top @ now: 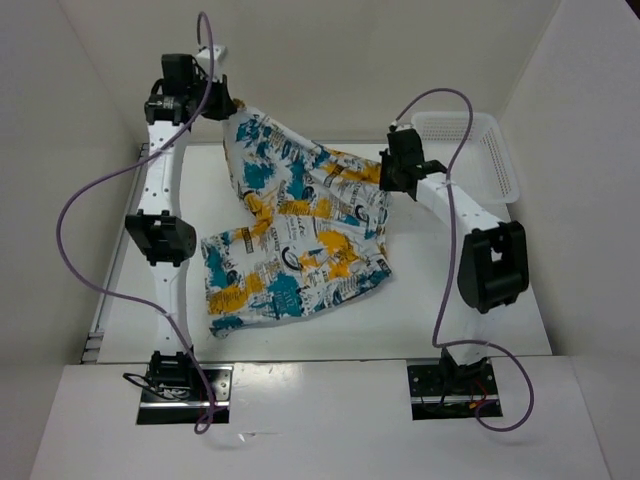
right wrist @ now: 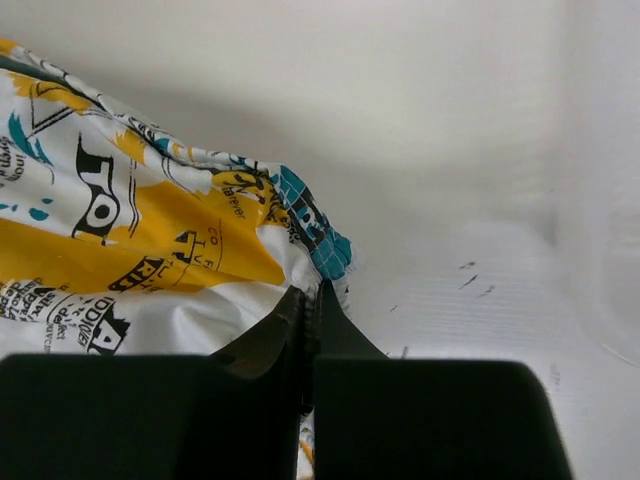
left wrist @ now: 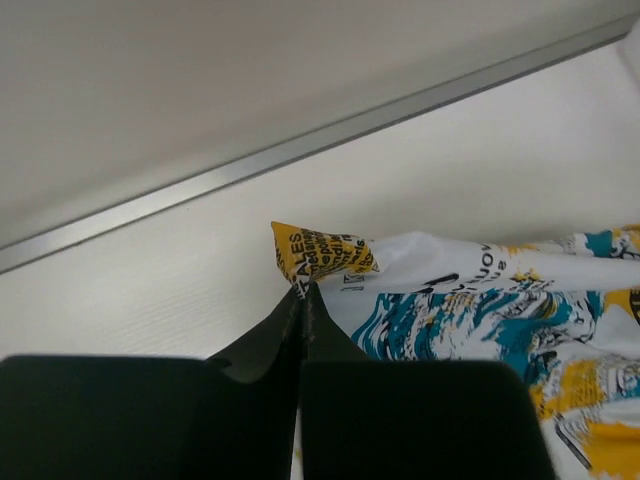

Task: Fold and stack the shorts
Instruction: Fold the shorts

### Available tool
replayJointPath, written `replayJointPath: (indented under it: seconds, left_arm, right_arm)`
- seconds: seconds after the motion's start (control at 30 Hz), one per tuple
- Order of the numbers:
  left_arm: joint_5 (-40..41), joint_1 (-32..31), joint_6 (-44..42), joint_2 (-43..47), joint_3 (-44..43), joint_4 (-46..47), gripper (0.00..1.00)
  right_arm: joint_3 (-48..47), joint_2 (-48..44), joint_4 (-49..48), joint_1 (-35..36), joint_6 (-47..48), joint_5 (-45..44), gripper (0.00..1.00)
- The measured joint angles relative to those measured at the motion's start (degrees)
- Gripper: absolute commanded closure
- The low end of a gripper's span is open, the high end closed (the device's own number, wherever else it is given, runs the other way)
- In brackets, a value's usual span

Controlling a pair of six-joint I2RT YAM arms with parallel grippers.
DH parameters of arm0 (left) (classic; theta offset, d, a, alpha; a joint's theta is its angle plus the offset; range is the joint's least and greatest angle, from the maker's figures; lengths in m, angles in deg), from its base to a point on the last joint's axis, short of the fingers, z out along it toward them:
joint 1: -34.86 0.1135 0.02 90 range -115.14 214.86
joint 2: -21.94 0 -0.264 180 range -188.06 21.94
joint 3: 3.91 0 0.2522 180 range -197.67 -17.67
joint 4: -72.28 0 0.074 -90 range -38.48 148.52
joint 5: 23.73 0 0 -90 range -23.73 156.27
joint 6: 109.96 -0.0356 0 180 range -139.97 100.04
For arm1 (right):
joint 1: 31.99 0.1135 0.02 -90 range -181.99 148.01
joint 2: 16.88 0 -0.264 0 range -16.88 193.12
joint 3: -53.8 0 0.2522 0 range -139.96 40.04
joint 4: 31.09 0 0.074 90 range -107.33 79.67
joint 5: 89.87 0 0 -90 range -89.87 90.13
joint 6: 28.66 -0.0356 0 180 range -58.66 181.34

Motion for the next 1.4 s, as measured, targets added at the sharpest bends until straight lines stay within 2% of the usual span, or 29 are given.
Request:
replayJointPath:
  seconds: [0.17, 0.27, 0.37, 0.47, 0.57, 0.67, 0.83, 0.87, 0.9, 0.93, 0.97, 1.03, 1.07, 1.1, 1.2, 1.4]
  left_arm:
    - [-1.1, 0.7, -0.1, 7.8, -3.8, -9.6, 1.00]
    - [-1.7, 2.0, -0.1, 10.1, -2.5, -17.0, 1.00]
    - [-2.2, 4.3, -0.2, 18.0, 17.4, -18.5, 1.00]
    - [-0.2, 5.9, 0.0, 29.7, 47.9, -13.0, 1.00]
    - [1.9, 5.2, -0.1, 39.2, 67.8, -12.0, 1.00]
    - [1.9, 3.2, -0.1, 46.2, 75.1, -11.9, 1.00]
    - [1.6, 2.7, -0.1, 54.8, 80.4, -10.1, 1.00]
    - [1.6, 2.7, -0.1, 55.6, 80.7, -10.1, 1.00]
    - [1.6, 2.7, -0.1, 56.0, 80.8, -10.2, 1.00]
    - [1.6, 2.7, -0.1, 56.3, 80.8, -10.4, 1.00]
    - [1.6, 2.7, -0.1, 56.5, 80.8, -10.7, 0.99]
    - [1.6, 2.7, -0.1, 56.9, 81.0, -11.8, 0.97]
    - [1.6, 2.7, -0.1, 57.4, 81.9, -11.7, 0.97]
    - [1.7, 2.5, -0.2, 58.1, 83.5, -11.5, 0.97]
    - [2.1, 1.9, -0.1, 59.0, 89.4, -12.7, 1.00]
    - [2.6, 1.3, -0.1, 58.7, 93.5, -13.7, 1.00]
  right_arm:
    - [6.1, -13.4, -4.4, 1.4, 2.5, -0.8, 1.00]
    - [12.4, -20.0, -5.4, 4.6, 3.9, -1.1, 1.00]
    - [19.3, -23.9, -5.5, 9.0, 4.8, 0.3, 1.00]
    - [25.7, -25.9, -4.7, 12.9, 4.7, 1.8, 1.00]
    - [29.8, -28.2, -2.7, 14.3, 4.6, 3.2, 1.00]
    - [31.5, -31.9, -1.1, 14.3, 5.1, 3.7, 1.00]
    - [31.8, -38.2, -0.2, 14.3, 7.1, 3.8, 1.00]
    - [31.8, -38.7, -0.1, 14.3, 7.3, 3.8, 0.97]
    - [31.8, -39.1, 0.1, 14.3, 7.5, 3.8, 0.89]
    - [31.8, -39.3, 0.5, 14.3, 7.8, 3.8, 0.73]
    - [31.8, -39.3, 0.9, 14.3, 7.5, 4.0, 0.46]
    - [31.8, -39.3, 2.4, 14.2, 7.5, 5.0, 0.29]
    - [31.8, -39.3, 3.1, 14.2, 7.5, 5.8, 0.18]
    - [31.8, -39.3, 3.7, 14.2, 7.1, 7.0, 0.14]
    - [31.8, -39.8, 5.2, 14.2, 5.1, 10.6, 0.13]
    - [31.8, -43.7, 5.2, 12.3, -5.6, 14.8, 0.33]
